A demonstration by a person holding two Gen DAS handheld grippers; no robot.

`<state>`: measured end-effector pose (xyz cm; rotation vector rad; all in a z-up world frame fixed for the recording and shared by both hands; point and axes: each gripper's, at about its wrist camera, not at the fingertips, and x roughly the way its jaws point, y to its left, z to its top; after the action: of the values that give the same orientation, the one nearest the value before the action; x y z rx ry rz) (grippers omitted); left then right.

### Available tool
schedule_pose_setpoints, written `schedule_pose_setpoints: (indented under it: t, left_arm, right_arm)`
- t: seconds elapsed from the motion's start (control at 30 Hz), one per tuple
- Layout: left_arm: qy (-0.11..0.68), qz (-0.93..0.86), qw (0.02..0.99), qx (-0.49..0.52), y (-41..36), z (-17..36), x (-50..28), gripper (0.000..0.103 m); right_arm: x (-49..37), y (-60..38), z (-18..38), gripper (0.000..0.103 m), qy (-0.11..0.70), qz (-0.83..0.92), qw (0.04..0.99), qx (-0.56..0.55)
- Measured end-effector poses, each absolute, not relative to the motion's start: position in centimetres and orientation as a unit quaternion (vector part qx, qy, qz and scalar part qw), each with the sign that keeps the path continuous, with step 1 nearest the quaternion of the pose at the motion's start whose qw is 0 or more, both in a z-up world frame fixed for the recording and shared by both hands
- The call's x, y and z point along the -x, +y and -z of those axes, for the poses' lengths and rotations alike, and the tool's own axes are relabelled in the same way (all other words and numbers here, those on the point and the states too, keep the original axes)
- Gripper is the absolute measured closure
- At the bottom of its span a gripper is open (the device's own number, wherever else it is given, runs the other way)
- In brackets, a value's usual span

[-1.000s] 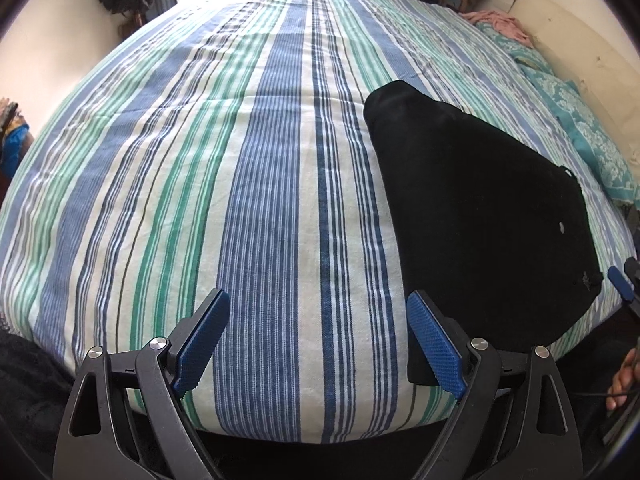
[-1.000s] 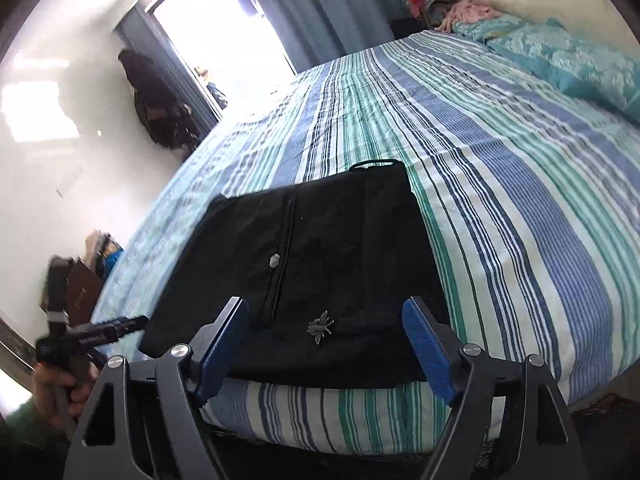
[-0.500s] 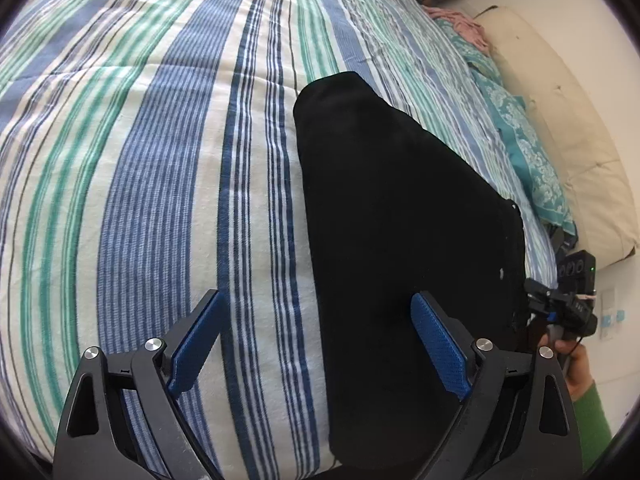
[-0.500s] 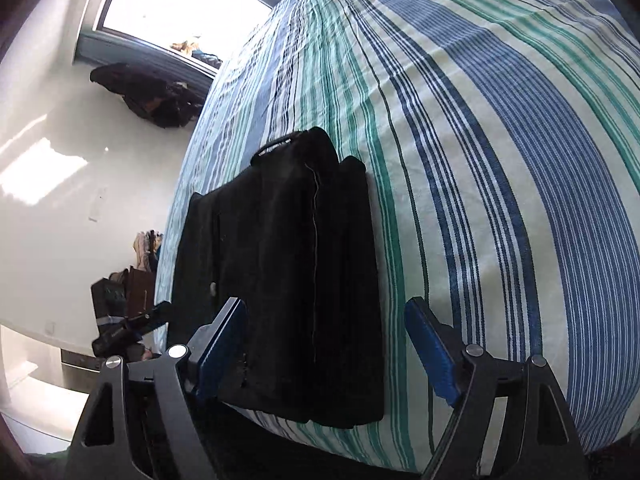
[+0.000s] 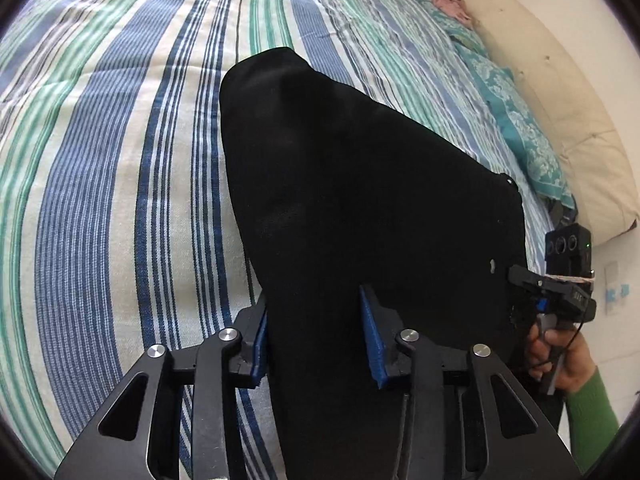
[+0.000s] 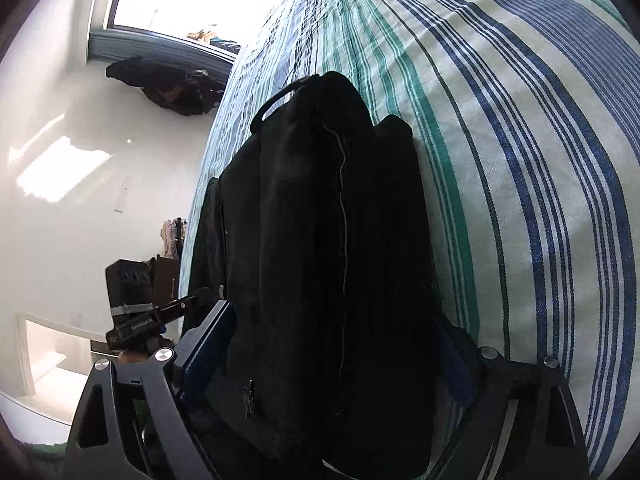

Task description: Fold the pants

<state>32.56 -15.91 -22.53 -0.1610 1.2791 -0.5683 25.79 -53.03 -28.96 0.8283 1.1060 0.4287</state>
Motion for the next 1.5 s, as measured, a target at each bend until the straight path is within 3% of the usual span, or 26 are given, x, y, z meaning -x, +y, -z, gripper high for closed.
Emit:
schedule_pose_setpoints:
  t: [0.17, 0.27, 0.53, 0.77, 0.93, 1.03, 1.1, 1.17, 1.3, 1.5]
  left_arm:
    - [0.560, 0.235, 0.794, 0.025, -17.8, 20.2, -31.0, 0.078]
    - [0.543, 0.245, 0.803, 0.026, -18.0, 18.5, -30.6, 0.079]
    - [0.485, 0.266, 0.832, 0.044, -17.0, 11.8, -33.2, 0.080]
    - [0.443, 0.239, 0.862, 0.058, -15.1, 8.8, -40.9, 0.079]
    - [0.469, 0.207, 0.858, 0.036, -16.3, 13.6, -45.5, 0.077]
    - [0.534, 0.146, 0.832, -0.037, -18.5, 21.3, -47.4, 0.057]
    - [0.516, 0.118, 0.846, -0.063, -18.8, 24.2, -47.1, 0.029]
    - [0.504, 0.097, 0.856, -0.051, -18.4, 24.3, -47.0, 0.018]
    - [0.518, 0.091, 0.850, -0.033, -17.1, 23.2, -47.3, 0.016]
    - [0.471, 0.064, 0.876, -0.075, -13.6, 18.5, -42.0, 0.012]
  right_arm:
    - [-26.1, -51.1, 27.3, 0.053, 0.521, -0.158, 0.774, -0.322]
    - [-25.7, -50.3, 25.1, 0.063, 0.504, -0.161, 0.793, -0.301]
    - [-27.9, -48.5, 18.0, 0.068, 0.430, -0.204, 0.828, -0.295]
    - [-36.1, -47.1, 13.6, 0.068, 0.380, -0.227, 0.849, -0.289]
    - [-41.5, -46.5, 16.6, 0.068, 0.382, -0.223, 0.851, -0.284]
    - [-43.8, -47.9, 23.1, 0.063, 0.447, -0.164, 0.825, -0.305]
    - [-44.8, -48.9, 29.5, 0.053, 0.527, -0.109, 0.775, -0.331]
    - [-44.3, -50.1, 30.4, 0.052, 0.485, -0.121, 0.776, -0.384]
    - [-44.5, -49.8, 29.2, 0.046, 0.495, -0.125, 0.787, -0.347]
    - [-39.9, -53.3, 24.0, 0.019, 0.454, -0.078, 0.830, -0.315]
